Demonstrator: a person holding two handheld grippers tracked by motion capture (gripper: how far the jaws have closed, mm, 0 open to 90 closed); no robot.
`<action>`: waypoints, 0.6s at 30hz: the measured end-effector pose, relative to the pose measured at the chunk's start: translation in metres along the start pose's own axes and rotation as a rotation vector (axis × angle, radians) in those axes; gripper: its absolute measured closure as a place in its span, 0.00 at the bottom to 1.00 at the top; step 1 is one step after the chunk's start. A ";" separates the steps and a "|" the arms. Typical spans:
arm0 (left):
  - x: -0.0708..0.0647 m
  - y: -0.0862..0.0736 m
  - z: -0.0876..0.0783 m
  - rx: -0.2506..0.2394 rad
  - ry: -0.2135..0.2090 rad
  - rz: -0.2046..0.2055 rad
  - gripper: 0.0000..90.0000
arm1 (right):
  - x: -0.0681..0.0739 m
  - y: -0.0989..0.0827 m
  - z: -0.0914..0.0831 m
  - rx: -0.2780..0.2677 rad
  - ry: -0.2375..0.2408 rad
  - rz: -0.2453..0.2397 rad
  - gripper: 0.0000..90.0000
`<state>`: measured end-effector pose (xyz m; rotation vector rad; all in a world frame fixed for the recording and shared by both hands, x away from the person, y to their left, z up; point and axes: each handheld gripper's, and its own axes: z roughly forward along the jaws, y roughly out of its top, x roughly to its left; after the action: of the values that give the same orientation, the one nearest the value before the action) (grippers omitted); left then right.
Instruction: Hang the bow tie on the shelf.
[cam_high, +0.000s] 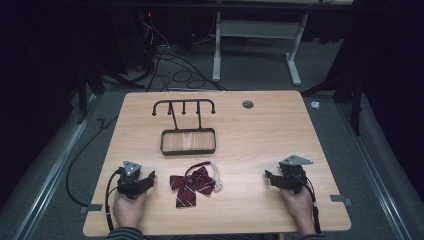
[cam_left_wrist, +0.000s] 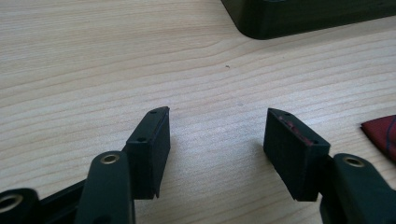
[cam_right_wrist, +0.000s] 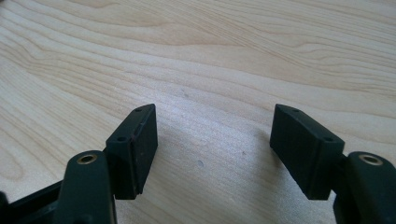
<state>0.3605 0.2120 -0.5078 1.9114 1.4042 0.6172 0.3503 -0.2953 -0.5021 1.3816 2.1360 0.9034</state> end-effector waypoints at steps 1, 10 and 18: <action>0.000 0.000 0.000 0.000 -0.002 -0.001 0.45 | 0.000 0.000 0.000 0.000 0.000 0.000 0.37; 0.000 0.000 0.000 0.003 -0.003 0.003 0.44 | 0.000 0.000 0.000 0.000 0.000 0.001 0.37; 0.000 0.000 -0.001 0.002 -0.004 -0.021 0.41 | 0.000 0.000 0.000 0.000 0.000 0.000 0.37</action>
<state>0.3598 0.2123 -0.5076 1.8965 1.4206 0.6016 0.3503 -0.2954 -0.5021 1.3811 2.1360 0.9034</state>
